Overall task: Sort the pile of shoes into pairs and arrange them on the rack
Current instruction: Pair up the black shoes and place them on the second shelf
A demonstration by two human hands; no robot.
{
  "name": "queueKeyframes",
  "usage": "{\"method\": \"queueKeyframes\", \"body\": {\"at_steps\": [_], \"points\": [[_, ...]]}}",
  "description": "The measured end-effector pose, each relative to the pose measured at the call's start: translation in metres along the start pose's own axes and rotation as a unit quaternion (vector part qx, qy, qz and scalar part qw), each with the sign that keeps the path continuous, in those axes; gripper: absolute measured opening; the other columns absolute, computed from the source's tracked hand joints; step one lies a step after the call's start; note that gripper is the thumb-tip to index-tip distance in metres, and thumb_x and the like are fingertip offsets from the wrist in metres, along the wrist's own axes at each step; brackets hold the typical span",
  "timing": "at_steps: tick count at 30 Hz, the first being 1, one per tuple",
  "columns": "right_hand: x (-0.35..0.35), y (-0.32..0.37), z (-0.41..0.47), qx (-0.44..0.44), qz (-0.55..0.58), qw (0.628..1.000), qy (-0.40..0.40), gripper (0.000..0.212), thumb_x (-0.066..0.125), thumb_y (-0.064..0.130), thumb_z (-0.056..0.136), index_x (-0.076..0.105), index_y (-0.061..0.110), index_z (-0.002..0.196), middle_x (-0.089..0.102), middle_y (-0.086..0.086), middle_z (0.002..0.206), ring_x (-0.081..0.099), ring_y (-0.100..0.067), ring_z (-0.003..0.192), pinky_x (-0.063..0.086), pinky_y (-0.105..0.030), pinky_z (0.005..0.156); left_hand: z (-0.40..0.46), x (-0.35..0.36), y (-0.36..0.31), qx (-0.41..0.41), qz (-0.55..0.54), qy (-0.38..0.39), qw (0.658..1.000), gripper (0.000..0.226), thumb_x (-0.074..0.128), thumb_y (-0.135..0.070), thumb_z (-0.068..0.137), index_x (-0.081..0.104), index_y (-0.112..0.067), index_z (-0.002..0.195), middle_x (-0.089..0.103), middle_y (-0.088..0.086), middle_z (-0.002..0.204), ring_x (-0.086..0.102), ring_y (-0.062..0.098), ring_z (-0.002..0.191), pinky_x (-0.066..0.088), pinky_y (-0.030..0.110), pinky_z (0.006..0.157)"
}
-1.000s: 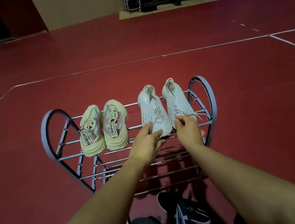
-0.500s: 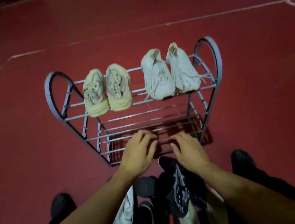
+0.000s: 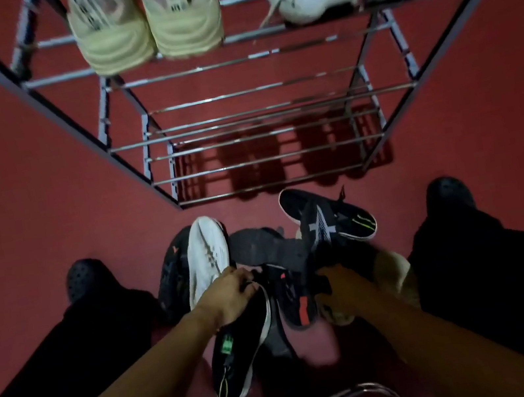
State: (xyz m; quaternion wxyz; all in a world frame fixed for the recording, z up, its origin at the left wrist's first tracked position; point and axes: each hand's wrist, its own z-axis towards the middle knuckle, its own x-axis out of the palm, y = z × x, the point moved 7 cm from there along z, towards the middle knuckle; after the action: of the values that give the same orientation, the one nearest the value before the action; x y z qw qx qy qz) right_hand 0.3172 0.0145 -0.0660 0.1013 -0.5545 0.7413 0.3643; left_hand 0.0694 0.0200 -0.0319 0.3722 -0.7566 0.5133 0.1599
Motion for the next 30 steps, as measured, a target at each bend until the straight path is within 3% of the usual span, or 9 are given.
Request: {"method": "queueKeyframes", "body": {"at_steps": [4, 9, 11, 14, 17, 20, 24, 27, 30], "points": [[0.021, -0.016, 0.017, 0.032, 0.028, 0.999, -0.012, 0.069, 0.069, 0.039, 0.085, 0.038, 0.020, 0.144, 0.049, -0.011, 0.140, 0.051, -0.031, 0.126, 0.045, -0.041, 0.103, 0.016, 0.025, 0.011, -0.006, -0.020, 0.017, 1.000, 0.034, 0.053, -0.042, 0.101, 0.063, -0.022, 0.126, 0.056, 0.008, 0.125, 0.059, 0.027, 0.117, 0.043, 0.036, 0.107], [0.014, -0.024, 0.031, 0.062, 0.113, 0.988, -0.090, 0.033, 0.072, 0.025, 0.085, 0.062, 0.012, 0.113, 0.068, -0.011, 0.110, 0.064, -0.028, 0.101, 0.054, -0.045, 0.086, 0.028, 0.040, 0.013, -0.007, -0.042, 0.026, 0.999, 0.028, 0.056, -0.038, 0.100, 0.065, -0.022, 0.120, 0.056, 0.005, 0.119, 0.062, 0.023, 0.104, 0.043, 0.028, 0.098], [0.009, -0.020, 0.030, 0.040, 0.100, 0.989, -0.105, 0.028, 0.073, 0.027, 0.085, 0.067, 0.009, 0.106, 0.065, -0.012, 0.109, 0.063, -0.029, 0.099, 0.054, -0.044, 0.086, 0.030, 0.041, 0.010, -0.010, -0.064, 0.022, 0.998, 0.026, 0.057, -0.037, 0.100, 0.066, -0.021, 0.119, 0.056, 0.002, 0.116, 0.061, 0.019, 0.098, 0.043, 0.027, 0.097], [-0.005, -0.005, 0.020, -0.033, 0.057, 0.984, -0.166, 0.029, 0.077, 0.030, 0.082, 0.069, 0.008, 0.100, 0.056, -0.010, 0.114, 0.053, -0.027, 0.104, 0.046, -0.040, 0.093, 0.031, 0.035, 0.007, -0.020, -0.106, 0.012, 0.994, 0.023, 0.059, -0.025, 0.099, 0.067, -0.015, 0.119, 0.065, 0.005, 0.123, 0.064, 0.022, 0.111, 0.046, 0.031, 0.104], [-0.018, 0.014, 0.004, -0.110, 0.033, 0.970, -0.212, 0.023, 0.072, 0.035, 0.083, 0.067, 0.015, 0.093, 0.063, -0.005, 0.105, 0.055, -0.026, 0.099, 0.049, -0.042, 0.087, 0.028, 0.026, 0.014, -0.041, -0.124, 0.000, 0.991, 0.027, 0.059, -0.017, 0.099, 0.065, -0.011, 0.124, 0.069, 0.005, 0.126, 0.063, 0.023, 0.119, 0.045, 0.029, 0.106], [-0.023, 0.020, -0.010, -0.112, 0.038, 0.972, -0.202, 0.020, 0.058, 0.043, 0.090, 0.059, 0.025, 0.097, 0.062, -0.005, 0.096, 0.059, -0.024, 0.086, 0.052, -0.042, 0.078, 0.019, 0.018, 0.027, -0.061, -0.127, -0.008, 0.990, 0.030, 0.060, -0.021, 0.099, 0.063, -0.013, 0.128, 0.068, 0.003, 0.128, 0.064, 0.023, 0.118, 0.044, 0.022, 0.097], [-0.024, 0.044, -0.028, -0.162, 0.082, 0.972, -0.153, 0.016, 0.056, 0.046, 0.092, 0.056, 0.034, 0.103, 0.070, 0.002, 0.096, 0.067, -0.018, 0.087, 0.056, -0.036, 0.076, 0.004, 0.005, 0.034, -0.082, -0.169, -0.012, 0.982, 0.028, 0.061, -0.021, 0.099, 0.062, -0.012, 0.125, 0.067, 0.006, 0.126, 0.066, 0.030, 0.107, 0.051, 0.032, 0.096], [-0.035, 0.070, -0.039, -0.182, 0.111, 0.962, -0.168, 0.024, 0.053, 0.054, 0.092, 0.057, 0.033, 0.103, 0.067, 0.003, 0.099, 0.062, -0.013, 0.087, 0.053, -0.035, 0.077, -0.011, -0.011, 0.016, -0.053, -0.257, -0.025, 0.965, 0.020, 0.066, -0.019, 0.096, 0.063, -0.014, 0.116, 0.066, 0.006, 0.116, 0.063, 0.022, 0.084, 0.049, 0.028, 0.081], [-0.050, 0.107, -0.055, -0.217, 0.120, 0.944, -0.218, 0.022, 0.054, 0.052, 0.089, 0.056, 0.030, 0.092, 0.063, 0.002, 0.089, 0.058, -0.016, 0.083, 0.049, -0.036, 0.075, -0.036, -0.021, -0.021, 0.005, -0.392, 0.073, 0.917, 0.047, 0.075, -0.011, 0.086, 0.060, -0.024, 0.129, 0.065, 0.001, 0.112, 0.069, 0.013, 0.090, 0.053, 0.019, 0.072]]}}
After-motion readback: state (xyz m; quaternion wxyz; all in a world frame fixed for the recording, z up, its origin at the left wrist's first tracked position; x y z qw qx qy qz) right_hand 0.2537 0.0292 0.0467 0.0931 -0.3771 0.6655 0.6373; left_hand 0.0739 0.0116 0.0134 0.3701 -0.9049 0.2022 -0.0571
